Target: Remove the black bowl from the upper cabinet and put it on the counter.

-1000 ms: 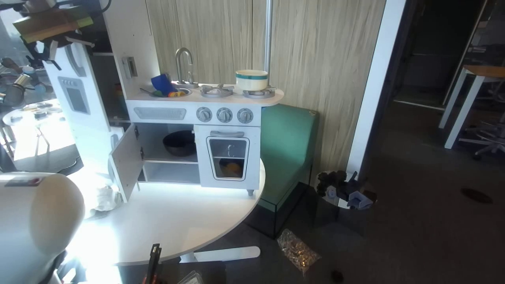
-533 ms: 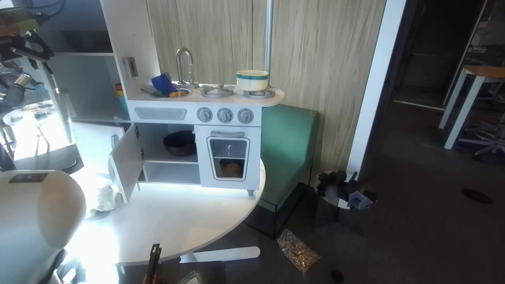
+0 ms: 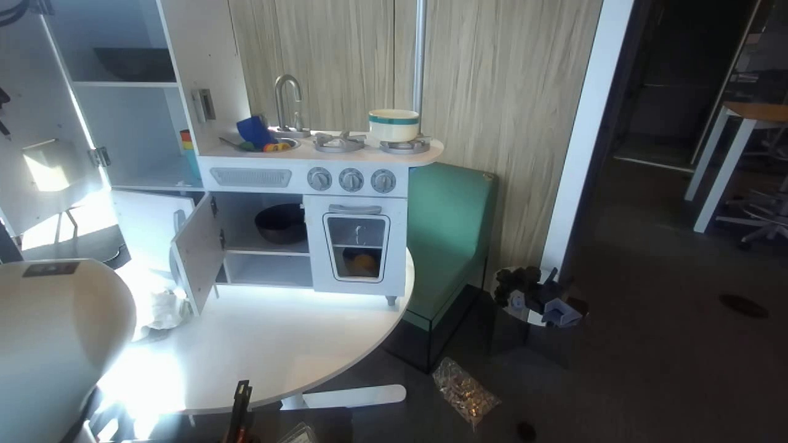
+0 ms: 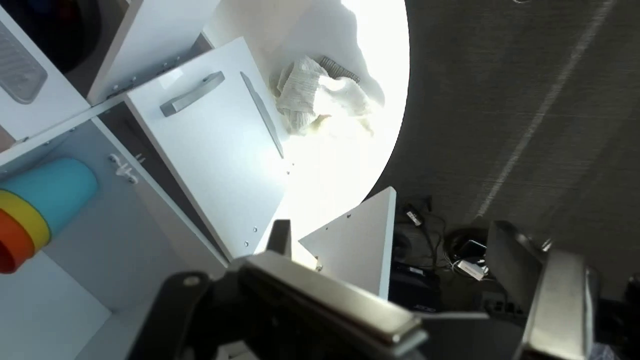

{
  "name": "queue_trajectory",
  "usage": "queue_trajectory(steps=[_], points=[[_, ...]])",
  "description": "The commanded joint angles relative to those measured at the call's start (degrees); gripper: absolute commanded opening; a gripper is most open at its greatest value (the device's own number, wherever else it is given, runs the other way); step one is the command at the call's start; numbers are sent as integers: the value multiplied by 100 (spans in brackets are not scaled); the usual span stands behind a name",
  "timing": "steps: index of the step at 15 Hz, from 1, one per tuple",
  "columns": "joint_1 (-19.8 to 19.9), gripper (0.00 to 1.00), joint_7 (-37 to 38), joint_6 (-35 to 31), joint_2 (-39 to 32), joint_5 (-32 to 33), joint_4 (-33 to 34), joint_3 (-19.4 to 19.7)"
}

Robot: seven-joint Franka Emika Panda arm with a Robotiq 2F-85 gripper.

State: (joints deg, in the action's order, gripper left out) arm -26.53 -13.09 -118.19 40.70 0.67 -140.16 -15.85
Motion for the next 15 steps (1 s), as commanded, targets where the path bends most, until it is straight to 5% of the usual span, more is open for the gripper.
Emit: queue_trajectory(steps=[1,5,15], points=[[389,100,429,545,393,277,-8,-2],[785,100,538,606,487,421,-389,268],[792,100,589,598,320,273,-258,267]])
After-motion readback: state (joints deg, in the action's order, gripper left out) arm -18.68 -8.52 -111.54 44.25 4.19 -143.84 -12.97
